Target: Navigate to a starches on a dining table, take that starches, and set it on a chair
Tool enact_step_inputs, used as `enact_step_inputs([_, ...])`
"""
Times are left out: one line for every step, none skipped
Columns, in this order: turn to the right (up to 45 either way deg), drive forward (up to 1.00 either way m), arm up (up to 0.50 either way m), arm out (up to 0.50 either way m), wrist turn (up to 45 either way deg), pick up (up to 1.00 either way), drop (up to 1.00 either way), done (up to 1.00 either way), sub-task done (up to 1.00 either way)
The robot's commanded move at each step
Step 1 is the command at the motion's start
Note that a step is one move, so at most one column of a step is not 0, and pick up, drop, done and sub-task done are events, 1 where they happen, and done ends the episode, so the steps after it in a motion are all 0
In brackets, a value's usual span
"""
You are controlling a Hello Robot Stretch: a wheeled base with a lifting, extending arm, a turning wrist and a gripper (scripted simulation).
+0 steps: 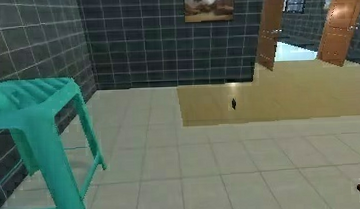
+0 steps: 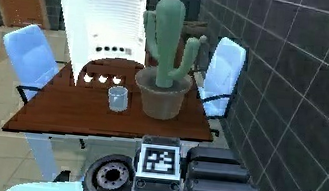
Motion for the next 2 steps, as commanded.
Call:
enact_step_inputs([45.0,0.0,0.0,0.0,0.0,0.0,0.0,0.0,0.0])
enact_step_inputs([45.0,0.0,0.0,0.0,0.0,0.0,0.0,0.0,0.0])
